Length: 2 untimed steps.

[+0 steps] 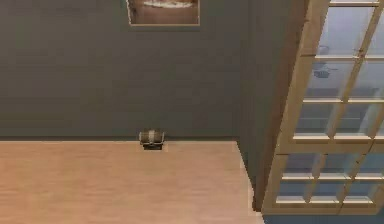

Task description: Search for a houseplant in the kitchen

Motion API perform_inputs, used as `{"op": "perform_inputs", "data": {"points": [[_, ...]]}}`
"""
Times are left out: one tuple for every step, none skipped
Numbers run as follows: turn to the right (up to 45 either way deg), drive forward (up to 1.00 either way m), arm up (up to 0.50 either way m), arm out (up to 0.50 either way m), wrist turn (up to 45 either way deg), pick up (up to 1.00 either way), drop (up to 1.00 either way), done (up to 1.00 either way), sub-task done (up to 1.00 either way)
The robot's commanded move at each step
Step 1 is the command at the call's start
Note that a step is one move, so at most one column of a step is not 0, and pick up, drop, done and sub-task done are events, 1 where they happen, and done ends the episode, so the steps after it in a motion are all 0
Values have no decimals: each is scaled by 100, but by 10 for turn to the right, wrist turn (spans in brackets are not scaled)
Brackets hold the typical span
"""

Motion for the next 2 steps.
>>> {"op": "perform_inputs", "data": {"points": [[450, 0, 0, 0, 0, 0, 0, 0, 0], [240, 0, 0, 0, 0, 0, 0, 0, 0]]}}
